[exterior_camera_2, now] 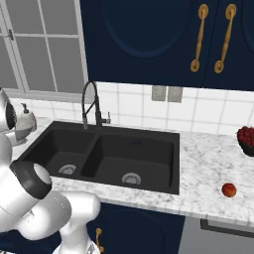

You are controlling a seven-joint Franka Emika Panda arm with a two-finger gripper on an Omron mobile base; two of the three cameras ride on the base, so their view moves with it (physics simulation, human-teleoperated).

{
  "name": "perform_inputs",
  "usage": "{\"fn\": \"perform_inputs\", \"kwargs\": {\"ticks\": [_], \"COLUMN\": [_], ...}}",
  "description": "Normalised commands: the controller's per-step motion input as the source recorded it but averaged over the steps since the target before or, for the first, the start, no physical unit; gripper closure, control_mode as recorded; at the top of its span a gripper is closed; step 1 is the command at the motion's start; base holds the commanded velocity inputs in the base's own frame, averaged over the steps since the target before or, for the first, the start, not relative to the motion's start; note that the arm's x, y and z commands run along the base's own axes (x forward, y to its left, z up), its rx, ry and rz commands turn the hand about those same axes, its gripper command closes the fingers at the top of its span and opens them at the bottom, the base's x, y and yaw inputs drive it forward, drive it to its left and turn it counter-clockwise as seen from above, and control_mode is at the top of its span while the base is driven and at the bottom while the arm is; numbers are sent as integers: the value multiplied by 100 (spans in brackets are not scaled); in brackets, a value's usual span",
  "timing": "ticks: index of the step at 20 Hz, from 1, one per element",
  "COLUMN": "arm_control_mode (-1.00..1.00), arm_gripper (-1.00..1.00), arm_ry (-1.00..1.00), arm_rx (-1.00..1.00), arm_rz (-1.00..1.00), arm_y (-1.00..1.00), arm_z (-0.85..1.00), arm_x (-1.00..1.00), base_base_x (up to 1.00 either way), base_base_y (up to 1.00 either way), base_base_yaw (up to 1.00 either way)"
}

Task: Put the colander in the sink, put the apple in the colander, and turn on the sink faucet and pour water over the colander.

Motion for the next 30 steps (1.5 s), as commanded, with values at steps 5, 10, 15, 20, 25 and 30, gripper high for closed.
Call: {"fn": "perform_inputs", "kwargs": {"ticks": [5, 10, 15, 20, 25, 30], "arm_control_mode": [-100, -100, -100, -100, -100, -100], "arm_gripper": [100, 100, 100, 100, 100, 100], "arm_ry": [1, -19, 15, 11, 0, 0], "arm_rx": [2, 0, 1, 0, 0, 1], "arm_rz": [-73, -70, -49, -35, -28, -24], "arm_y": [-27, 0, -9, 6, 43, 13], "arm_z": [-14, -46, -20, -20, -47, -42], "arm_x": [-15, 16, 25, 32, 33, 31], "base_base_x": [0, 0, 0, 0, 0, 0], "base_base_y": [0, 0, 0, 0, 0, 0], "base_base_yaw": [0, 0, 0, 0, 0, 0]}}
